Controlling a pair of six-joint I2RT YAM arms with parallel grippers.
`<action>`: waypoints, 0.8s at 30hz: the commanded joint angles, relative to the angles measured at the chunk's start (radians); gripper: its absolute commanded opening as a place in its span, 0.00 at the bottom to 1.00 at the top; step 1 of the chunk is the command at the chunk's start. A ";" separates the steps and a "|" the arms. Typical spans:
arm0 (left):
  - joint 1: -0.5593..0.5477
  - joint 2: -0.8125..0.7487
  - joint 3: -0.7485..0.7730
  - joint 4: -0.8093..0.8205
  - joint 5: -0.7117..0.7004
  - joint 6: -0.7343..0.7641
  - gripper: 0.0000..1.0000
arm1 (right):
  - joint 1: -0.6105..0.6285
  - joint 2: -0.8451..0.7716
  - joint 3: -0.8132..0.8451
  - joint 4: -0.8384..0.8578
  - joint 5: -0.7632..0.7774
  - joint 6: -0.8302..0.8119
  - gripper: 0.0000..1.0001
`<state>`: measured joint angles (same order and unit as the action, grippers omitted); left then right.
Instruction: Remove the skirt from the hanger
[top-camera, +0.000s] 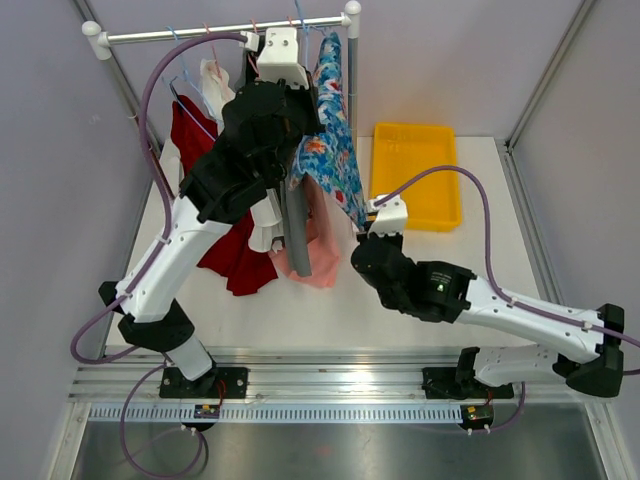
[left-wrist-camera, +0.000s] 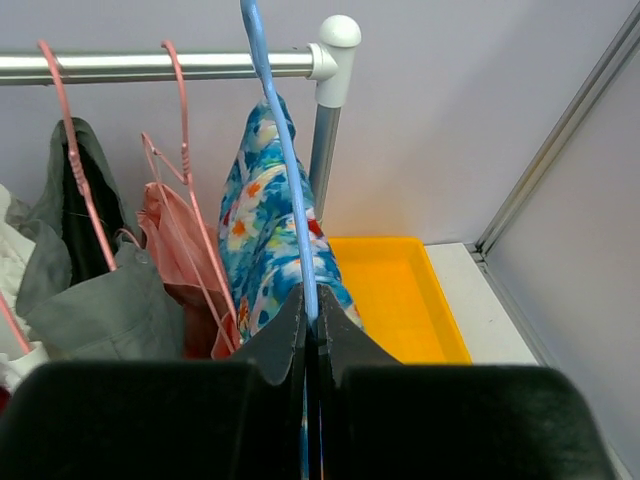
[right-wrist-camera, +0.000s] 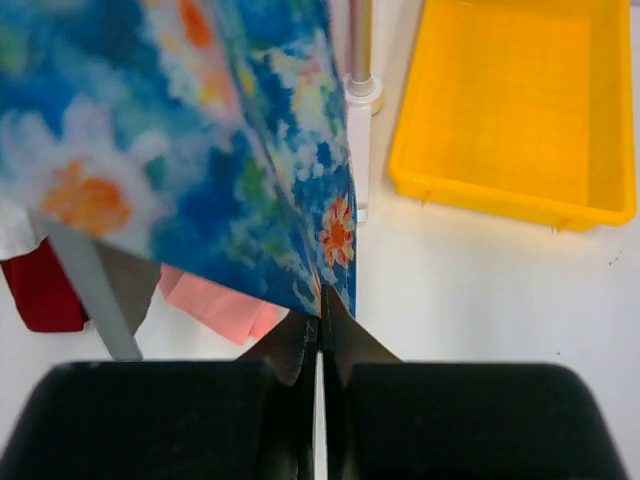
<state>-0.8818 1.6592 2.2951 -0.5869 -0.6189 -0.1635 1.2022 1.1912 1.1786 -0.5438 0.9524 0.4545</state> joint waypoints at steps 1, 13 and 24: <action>-0.003 -0.091 0.065 0.085 -0.048 0.068 0.00 | -0.077 -0.068 -0.062 -0.048 0.046 0.130 0.00; -0.003 -0.251 -0.141 0.042 -0.041 0.137 0.00 | -0.544 -0.186 -0.030 0.071 -0.138 -0.080 0.00; -0.003 -0.199 -0.163 0.067 0.033 0.107 0.00 | -0.834 0.195 0.605 0.119 -0.369 -0.329 0.00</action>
<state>-0.8845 1.4452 2.1246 -0.6197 -0.6128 -0.0612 0.4095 1.2949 1.6501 -0.4889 0.6796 0.2089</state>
